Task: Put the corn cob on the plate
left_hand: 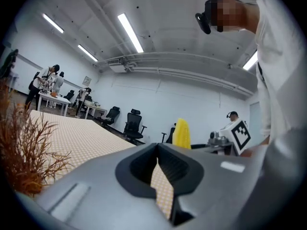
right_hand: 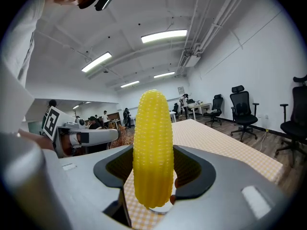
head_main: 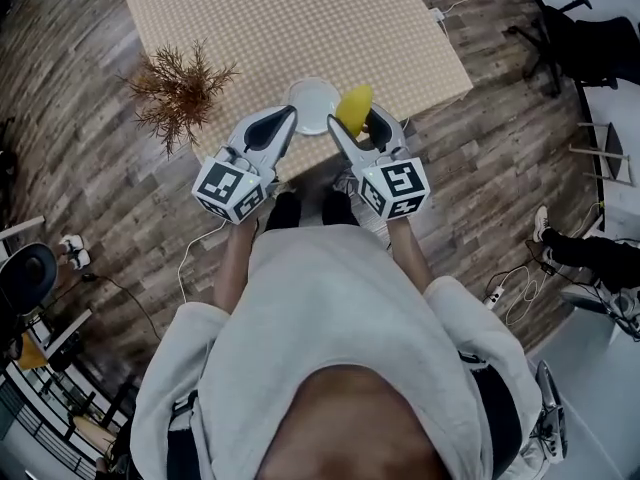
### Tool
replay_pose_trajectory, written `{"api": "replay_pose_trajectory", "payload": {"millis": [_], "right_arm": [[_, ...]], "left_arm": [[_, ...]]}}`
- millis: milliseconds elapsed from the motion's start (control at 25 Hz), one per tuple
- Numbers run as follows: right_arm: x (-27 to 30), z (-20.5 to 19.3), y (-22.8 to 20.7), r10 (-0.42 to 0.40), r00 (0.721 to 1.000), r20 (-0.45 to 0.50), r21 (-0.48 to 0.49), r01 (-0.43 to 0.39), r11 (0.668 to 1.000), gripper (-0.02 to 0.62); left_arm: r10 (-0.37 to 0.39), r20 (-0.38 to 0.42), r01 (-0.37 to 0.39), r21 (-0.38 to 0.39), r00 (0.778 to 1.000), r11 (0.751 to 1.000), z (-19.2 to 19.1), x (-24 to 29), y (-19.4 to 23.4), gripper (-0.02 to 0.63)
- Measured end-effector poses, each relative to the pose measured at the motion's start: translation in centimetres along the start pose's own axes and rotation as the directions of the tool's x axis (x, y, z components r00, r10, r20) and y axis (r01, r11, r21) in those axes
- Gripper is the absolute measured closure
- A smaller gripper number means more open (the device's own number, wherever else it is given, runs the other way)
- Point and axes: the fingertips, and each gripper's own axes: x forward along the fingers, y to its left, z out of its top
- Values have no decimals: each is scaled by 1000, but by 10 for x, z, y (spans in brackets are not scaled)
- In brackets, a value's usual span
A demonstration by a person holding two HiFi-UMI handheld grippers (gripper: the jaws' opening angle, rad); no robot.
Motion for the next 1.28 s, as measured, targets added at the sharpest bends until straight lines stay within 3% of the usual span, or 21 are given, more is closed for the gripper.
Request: {"api": "replay_pose_trajectory", "payload": {"millis": [640,1280], "right_arm": [[7,-111,7,-7,980,-198,122,32,992,345],[24,-147,8,22,961,-275,104,7,995,345]], "left_arm": [[-11,-130,-9,-153,991,988,-91,-11,19,598],[-10,-136,-19,-207,991,978,-107,-19,14,597]]}}
